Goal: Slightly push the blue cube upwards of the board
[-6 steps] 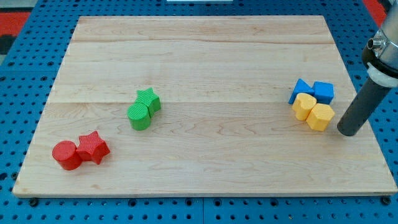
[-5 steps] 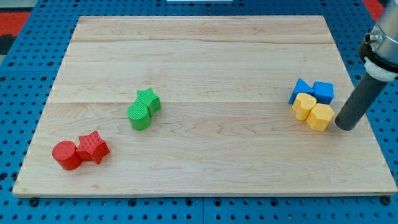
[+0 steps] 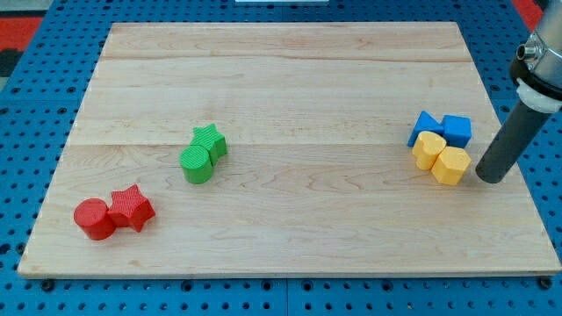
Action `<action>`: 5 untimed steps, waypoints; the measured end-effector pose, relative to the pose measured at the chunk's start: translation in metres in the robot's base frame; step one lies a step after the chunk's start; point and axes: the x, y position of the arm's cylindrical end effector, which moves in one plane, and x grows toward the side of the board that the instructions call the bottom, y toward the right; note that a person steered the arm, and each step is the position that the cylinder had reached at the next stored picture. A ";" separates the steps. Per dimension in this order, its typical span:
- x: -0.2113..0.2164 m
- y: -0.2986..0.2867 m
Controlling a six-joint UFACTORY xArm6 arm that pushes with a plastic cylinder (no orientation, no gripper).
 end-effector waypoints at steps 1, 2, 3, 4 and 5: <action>0.000 -0.010; -0.002 -0.015; -0.004 -0.015; -0.022 -0.015; -0.040 -0.021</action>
